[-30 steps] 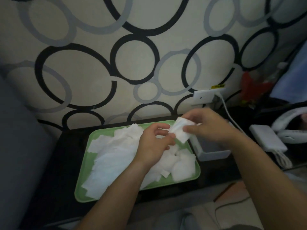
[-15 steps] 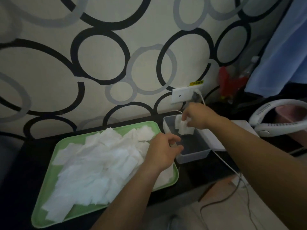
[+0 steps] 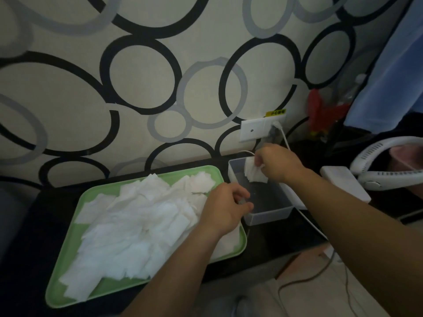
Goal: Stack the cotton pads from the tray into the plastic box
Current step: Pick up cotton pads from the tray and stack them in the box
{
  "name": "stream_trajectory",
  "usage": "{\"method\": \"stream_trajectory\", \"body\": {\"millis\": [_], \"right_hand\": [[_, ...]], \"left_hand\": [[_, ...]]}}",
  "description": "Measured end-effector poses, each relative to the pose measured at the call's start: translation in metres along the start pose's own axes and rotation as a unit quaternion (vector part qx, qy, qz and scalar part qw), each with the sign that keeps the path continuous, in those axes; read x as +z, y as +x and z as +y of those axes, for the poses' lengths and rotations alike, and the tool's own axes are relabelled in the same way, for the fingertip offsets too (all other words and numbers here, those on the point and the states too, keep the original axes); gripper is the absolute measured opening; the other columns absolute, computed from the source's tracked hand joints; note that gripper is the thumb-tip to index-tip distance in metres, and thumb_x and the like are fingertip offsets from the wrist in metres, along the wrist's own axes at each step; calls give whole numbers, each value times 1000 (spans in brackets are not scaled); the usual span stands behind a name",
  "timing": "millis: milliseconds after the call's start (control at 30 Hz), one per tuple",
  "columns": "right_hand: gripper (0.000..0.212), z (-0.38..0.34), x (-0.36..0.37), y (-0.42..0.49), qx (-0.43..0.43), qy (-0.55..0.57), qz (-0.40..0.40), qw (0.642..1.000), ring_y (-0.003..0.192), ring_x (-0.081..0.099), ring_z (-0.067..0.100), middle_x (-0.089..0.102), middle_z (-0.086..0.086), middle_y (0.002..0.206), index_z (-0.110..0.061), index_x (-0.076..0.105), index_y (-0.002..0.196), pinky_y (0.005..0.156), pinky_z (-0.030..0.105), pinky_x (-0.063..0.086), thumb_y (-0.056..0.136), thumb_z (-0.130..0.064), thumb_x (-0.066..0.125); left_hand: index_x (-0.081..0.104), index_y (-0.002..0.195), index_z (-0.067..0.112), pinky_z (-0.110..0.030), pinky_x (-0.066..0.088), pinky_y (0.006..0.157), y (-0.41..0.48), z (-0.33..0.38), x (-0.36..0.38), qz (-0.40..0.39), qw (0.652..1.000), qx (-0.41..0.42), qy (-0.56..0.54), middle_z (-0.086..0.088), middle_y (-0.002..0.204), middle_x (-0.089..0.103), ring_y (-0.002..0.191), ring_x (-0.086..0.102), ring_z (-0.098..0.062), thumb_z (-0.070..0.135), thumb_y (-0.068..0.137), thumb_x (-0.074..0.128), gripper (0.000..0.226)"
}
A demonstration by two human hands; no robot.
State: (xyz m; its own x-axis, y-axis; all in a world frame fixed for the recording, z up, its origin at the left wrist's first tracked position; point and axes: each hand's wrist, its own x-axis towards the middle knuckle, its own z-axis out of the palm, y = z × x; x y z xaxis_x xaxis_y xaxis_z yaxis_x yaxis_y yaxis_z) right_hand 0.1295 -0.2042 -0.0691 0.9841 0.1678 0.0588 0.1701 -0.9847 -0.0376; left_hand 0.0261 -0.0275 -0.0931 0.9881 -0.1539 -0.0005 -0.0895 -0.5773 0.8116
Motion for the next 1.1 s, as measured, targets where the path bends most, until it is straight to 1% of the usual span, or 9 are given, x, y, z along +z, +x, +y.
{"method": "stream_trajectory", "body": {"millis": [133,233,367,467,567,667,800,933,1100], "right_hand": [[24,-4,-15,-9,-14,-4,11,1000,104,61,22,59,-1,120,-30,69,103,85,39,54,85,-14,67],[14,-23,-35,-11,-41,38,31,998,93,63,19,62,-4,102,-29,71,90,78,39,57,85,-17,66],[13,-74,-54,-9,-97,170,33,980,76,62,9,65,-12,78,-24,72,79,66,26,50,83,-15,64],[9,-123,-50,2,-121,266,-2,956,74,62,1,68,-13,77,-22,74,84,62,17,44,86,-19,66],[14,-164,-30,19,-144,280,-77,946,86,67,13,73,-3,89,-17,75,88,75,25,53,90,-19,61],[17,-190,-8,34,-140,281,-117,942,99,63,14,68,-5,103,-19,74,104,89,27,50,94,-20,60],[13,-208,16,48,-105,257,-194,941,98,64,20,67,-6,96,-24,71,98,82,31,51,87,-30,68],[46,-214,25,50,-84,278,-210,934,100,61,19,63,-1,108,-14,66,118,89,30,50,79,-34,80],[27,-217,23,48,-83,308,-179,931,83,61,12,65,-1,92,-21,68,103,76,24,50,79,-19,80]], "left_hand": [[73,99,24,-12,43,69,-7,1,-17,19,999,5,-40,14,89,66,74,58,0,24,89,74,10],[75,93,25,-14,50,67,-15,-2,-44,45,997,6,-59,15,88,69,73,61,0,22,89,73,5],[77,89,21,-7,44,63,-25,-16,-93,111,989,-10,-93,13,83,72,65,59,9,18,88,73,5],[76,88,20,-7,42,57,-34,-31,-133,154,980,-31,-122,13,77,70,61,58,8,16,89,72,6],[74,85,21,-10,45,53,-43,-52,-166,201,966,-66,-149,5,80,70,61,60,-2,12,90,70,11],[73,89,22,-18,46,56,-49,-70,-187,219,956,-107,-166,1,84,71,69,61,-9,15,93,67,10],[72,97,22,-20,45,59,-49,-87,-203,225,951,-121,-175,-1,91,72,78,64,-12,17,94,65,9],[72,99,22,-22,44,61,-47,-94,-204,221,952,-123,-173,-1,94,72,82,65,-14,19,94,65,9],[72,101,21,-21,45,63,-50,-97,-205,227,950,-123,-174,0,95,72,84,66,-14,20,94,65,10]]}}
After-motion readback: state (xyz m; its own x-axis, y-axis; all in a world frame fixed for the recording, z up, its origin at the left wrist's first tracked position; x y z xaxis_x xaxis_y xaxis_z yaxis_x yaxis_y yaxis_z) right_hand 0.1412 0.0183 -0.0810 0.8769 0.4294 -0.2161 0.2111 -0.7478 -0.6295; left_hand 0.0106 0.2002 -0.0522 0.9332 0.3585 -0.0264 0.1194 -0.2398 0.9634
